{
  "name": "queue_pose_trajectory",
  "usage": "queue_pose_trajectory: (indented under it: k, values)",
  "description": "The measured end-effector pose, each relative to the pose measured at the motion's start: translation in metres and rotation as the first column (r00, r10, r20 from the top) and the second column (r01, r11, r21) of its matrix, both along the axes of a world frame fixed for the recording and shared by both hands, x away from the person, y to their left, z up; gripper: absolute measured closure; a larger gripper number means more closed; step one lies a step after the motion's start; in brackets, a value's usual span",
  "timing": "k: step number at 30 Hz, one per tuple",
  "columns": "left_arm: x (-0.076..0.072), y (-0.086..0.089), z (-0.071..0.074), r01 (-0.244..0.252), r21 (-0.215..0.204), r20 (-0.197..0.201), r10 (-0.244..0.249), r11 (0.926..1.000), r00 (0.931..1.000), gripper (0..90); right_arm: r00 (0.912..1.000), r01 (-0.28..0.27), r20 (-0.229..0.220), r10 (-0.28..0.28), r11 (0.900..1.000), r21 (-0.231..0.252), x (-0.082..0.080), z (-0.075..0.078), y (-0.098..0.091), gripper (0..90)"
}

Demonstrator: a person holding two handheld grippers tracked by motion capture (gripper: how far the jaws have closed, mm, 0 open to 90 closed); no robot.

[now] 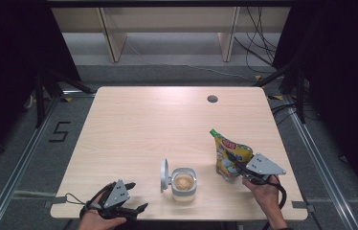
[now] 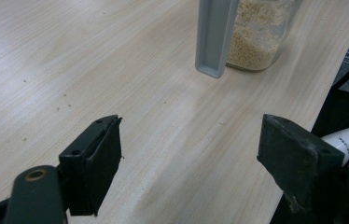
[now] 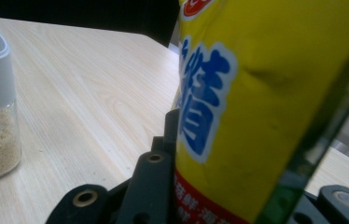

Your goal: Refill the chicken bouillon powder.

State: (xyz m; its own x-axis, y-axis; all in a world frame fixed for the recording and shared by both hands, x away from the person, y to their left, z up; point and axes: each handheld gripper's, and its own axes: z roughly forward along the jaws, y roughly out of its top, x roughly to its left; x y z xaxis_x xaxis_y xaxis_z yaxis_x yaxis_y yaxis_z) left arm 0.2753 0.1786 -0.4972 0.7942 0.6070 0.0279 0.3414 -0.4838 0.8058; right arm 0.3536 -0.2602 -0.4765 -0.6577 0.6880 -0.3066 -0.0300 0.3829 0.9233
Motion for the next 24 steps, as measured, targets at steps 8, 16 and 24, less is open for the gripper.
queue_pose_trajectory:
  k: [8, 16, 24]
  values:
    - [0.0, 0.002, 0.002, 0.002, 0.014, 0.007, -0.002, 0.9999, 1.0, 20.3, 0.9995, 0.025, -0.021, -0.024, 0.9997, 0.008, -0.004, -0.004, -0.006, 75.9]
    - [0.0, 0.001, 0.001, -0.007, 0.006, 0.008, 0.007, 1.0, 0.9999, 20.2, 0.997, 0.076, -0.012, -0.076, 0.9971, -0.001, -0.009, -0.003, -0.01, 58.7]
    - [0.003, 0.004, 0.001, -0.003, 0.035, 0.01, 0.003, 0.9994, 0.9999, 20.1, 0.9817, 0.166, -0.111, -0.155, 0.9813, 0.098, -0.027, 0.006, -0.02, 39.1]
